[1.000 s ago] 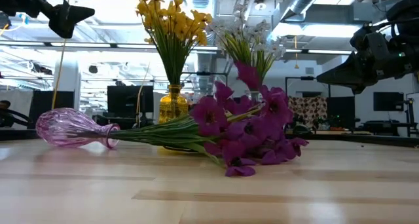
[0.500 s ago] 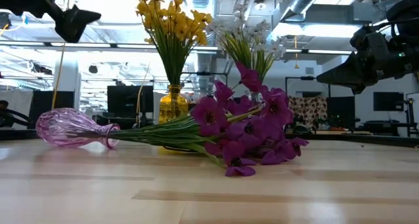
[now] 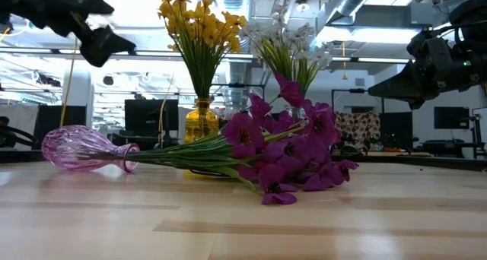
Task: Sort flowers into vase by color
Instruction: Move the violet vase to the center of the table
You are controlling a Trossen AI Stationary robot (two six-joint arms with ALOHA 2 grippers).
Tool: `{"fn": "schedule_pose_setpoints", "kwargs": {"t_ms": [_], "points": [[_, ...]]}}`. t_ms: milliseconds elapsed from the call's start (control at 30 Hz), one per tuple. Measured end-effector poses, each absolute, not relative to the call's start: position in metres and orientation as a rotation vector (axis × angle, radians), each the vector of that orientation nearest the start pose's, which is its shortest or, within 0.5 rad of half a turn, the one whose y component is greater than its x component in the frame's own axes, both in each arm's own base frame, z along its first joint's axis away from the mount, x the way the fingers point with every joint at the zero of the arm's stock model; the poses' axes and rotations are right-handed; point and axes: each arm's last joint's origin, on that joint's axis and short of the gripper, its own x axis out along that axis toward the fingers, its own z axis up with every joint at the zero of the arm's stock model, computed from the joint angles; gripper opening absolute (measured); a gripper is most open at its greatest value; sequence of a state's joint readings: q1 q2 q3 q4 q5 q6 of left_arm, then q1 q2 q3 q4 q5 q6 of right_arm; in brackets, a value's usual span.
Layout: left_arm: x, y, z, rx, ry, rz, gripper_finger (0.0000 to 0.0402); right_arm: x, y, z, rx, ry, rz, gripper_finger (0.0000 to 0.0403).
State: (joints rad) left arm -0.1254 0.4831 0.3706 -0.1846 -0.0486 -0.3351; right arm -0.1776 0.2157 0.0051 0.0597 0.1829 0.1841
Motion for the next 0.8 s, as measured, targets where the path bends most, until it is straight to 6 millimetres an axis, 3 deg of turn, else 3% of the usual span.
{"fn": "schedule_pose_setpoints", "kwargs": {"t_ms": [500, 800], "points": [[0.176, -0.022, 0.181, -0.18, 0.67, -0.03, 0.0323, 0.107, -0.024, 0.153, 0.181, 0.119, -0.373, 0.0031], [0.21, -0.028, 0.178, -0.008, 0.855, -0.041, 0.0323, 0.107, -0.024, 0.153, 0.181, 0.118, -0.373, 0.0031]]}}
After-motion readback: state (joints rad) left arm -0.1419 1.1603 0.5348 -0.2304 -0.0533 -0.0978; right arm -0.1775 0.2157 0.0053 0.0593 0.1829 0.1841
